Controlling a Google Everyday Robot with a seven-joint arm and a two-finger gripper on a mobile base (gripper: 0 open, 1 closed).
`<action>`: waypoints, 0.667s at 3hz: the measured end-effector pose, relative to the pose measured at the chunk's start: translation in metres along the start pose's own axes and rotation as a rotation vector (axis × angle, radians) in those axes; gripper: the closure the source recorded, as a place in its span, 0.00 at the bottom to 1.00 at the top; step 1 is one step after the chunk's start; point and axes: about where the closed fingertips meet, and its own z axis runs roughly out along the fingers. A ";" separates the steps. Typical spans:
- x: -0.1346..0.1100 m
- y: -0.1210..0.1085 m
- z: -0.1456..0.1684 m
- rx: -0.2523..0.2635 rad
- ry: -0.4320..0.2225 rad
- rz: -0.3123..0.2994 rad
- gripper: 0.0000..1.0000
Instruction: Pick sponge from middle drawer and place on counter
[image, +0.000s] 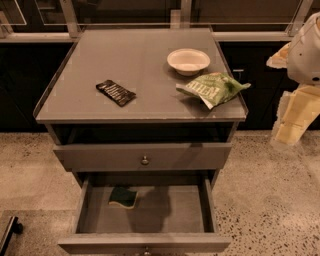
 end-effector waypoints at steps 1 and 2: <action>0.000 0.000 0.000 0.000 0.000 0.000 0.00; 0.000 0.007 0.012 0.021 -0.033 0.026 0.00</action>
Offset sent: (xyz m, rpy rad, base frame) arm -0.0094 0.0084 -0.0488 0.1161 -0.0693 -0.0706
